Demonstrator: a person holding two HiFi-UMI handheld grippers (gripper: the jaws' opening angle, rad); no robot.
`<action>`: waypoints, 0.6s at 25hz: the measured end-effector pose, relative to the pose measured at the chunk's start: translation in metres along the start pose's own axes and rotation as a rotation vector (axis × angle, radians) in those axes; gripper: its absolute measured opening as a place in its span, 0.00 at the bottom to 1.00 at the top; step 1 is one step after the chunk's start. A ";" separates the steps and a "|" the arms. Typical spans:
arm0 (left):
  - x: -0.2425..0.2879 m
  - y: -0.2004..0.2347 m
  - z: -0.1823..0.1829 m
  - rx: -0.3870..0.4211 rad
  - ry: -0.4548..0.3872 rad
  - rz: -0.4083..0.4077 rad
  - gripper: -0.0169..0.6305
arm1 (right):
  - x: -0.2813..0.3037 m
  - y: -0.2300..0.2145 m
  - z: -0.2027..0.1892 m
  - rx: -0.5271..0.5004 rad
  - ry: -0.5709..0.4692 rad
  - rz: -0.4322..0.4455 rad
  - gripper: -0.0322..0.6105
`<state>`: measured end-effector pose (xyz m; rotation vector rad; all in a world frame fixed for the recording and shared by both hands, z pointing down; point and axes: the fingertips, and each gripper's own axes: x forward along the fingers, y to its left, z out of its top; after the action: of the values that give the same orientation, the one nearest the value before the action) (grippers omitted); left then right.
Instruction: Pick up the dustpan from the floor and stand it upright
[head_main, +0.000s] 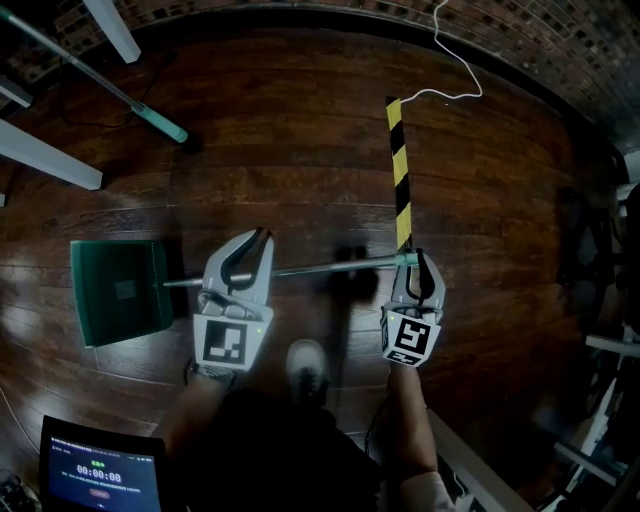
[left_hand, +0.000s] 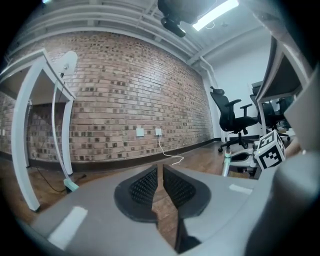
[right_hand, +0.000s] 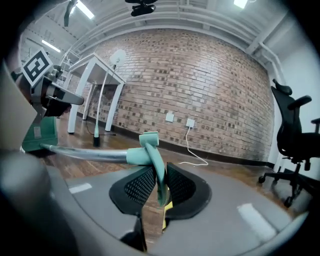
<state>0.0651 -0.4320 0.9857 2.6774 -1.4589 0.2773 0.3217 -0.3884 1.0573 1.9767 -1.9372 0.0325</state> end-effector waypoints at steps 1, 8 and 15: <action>-0.004 0.000 0.013 0.007 -0.010 -0.001 0.07 | -0.005 -0.005 0.013 -0.010 -0.002 -0.007 0.17; -0.052 0.003 0.104 -0.013 -0.034 0.029 0.07 | -0.054 -0.006 0.123 -0.065 -0.011 0.031 0.20; -0.087 0.015 0.190 -0.020 -0.007 0.062 0.07 | -0.097 -0.011 0.211 -0.114 0.011 0.061 0.23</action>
<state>0.0295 -0.3978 0.7816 2.6233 -1.5399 0.2563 0.2765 -0.3539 0.8320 1.8411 -1.9469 -0.0502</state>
